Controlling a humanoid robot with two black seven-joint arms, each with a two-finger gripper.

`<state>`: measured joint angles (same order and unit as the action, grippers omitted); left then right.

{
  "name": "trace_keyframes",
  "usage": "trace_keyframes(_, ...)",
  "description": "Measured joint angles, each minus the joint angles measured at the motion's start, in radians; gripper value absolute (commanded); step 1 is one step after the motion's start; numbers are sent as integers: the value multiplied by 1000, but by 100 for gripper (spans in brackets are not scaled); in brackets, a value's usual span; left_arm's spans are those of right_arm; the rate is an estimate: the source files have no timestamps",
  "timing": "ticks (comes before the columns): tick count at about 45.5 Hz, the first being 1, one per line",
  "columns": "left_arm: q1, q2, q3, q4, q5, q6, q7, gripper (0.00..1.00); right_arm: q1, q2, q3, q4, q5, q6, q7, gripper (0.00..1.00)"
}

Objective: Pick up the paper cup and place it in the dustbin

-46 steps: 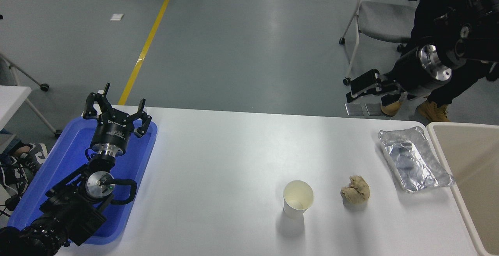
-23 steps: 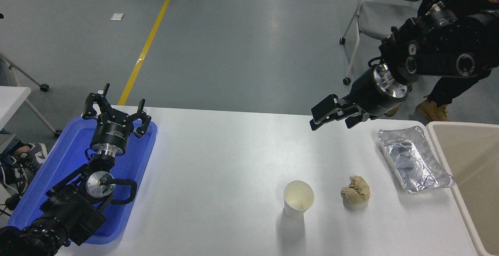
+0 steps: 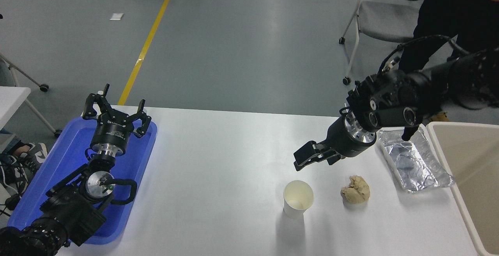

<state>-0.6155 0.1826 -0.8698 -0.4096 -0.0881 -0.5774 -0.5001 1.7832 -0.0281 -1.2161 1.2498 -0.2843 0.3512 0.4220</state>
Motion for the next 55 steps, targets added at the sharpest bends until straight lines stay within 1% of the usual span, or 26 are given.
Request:
trace_keyframes(21,0,0,0,0,0,-1,0,100,-193,25,-23,-90,0,-113,-1,100)
trace_keyframes(31,0,0,0,0,0,-1,0,100,-248,27,-32,-109,25,-162,-2,100)
trace_keyframes(38,0,0,0,0,0,-1,0,100,-281,28,-35,-121,50,-192,-2,98)
trace_keyframes(39,0,0,0,0,0,-1,0,100,-284,28,-36,-122,52,-196,-2,96)
trace_keyframes(41,0,0,0,0,0,-1,0,100,-292,28,-36,-124,57,-205,-2,90)
trace_keyframes(44,0,0,0,0,0,-1,0,100,-302,28,-37,-127,63,-220,-2,86)
trace_keyframes(47,0,0,0,0,0,-1,0,100,-312,28,-38,-128,67,-236,-2,72)
trace_keyframes(51,0,0,0,0,0,-1,0,100,-322,28,-39,-131,68,-262,-1,65)
trace_keyframes(55,0,0,0,0,0,-1,0,100,-331,28,-41,-132,64,-284,0,41)
